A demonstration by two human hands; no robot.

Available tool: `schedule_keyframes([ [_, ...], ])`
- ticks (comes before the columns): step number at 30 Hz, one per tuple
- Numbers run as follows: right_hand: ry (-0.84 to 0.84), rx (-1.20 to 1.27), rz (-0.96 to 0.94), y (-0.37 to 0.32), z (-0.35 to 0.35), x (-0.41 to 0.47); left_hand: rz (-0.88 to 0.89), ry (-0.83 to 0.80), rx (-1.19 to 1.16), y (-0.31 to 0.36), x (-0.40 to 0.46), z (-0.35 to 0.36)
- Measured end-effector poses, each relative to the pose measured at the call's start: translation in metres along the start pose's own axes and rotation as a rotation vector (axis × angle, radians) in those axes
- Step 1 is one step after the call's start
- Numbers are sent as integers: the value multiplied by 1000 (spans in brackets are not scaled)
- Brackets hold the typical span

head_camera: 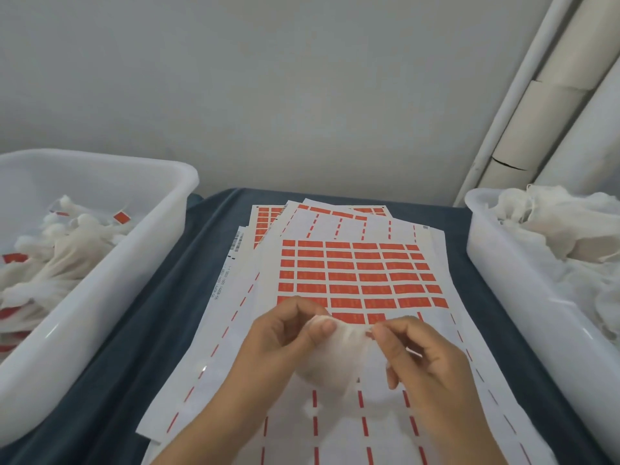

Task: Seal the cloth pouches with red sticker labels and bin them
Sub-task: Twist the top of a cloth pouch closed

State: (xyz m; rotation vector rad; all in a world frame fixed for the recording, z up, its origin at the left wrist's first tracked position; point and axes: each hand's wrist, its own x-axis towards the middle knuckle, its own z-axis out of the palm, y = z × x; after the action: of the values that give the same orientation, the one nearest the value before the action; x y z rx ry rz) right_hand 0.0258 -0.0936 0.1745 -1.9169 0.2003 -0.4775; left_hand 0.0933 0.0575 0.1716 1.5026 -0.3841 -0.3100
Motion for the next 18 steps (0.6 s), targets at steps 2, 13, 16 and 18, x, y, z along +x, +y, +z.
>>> schedule_keyframes([
  [2, 0, 10, 22, 3, 0, 0, -24, -39, -13, -2, -2, 1],
  [13, -92, 76, 55, -4, 3, -4, 317, -71, 405, -1, -5, 5],
  [16, -59, 218, 172, -6, -5, -2, 317, -66, 461, -3, -3, 1],
  [18, -26, 290, 215, -6, -7, -1, 319, -60, 479, -4, -2, 1],
])
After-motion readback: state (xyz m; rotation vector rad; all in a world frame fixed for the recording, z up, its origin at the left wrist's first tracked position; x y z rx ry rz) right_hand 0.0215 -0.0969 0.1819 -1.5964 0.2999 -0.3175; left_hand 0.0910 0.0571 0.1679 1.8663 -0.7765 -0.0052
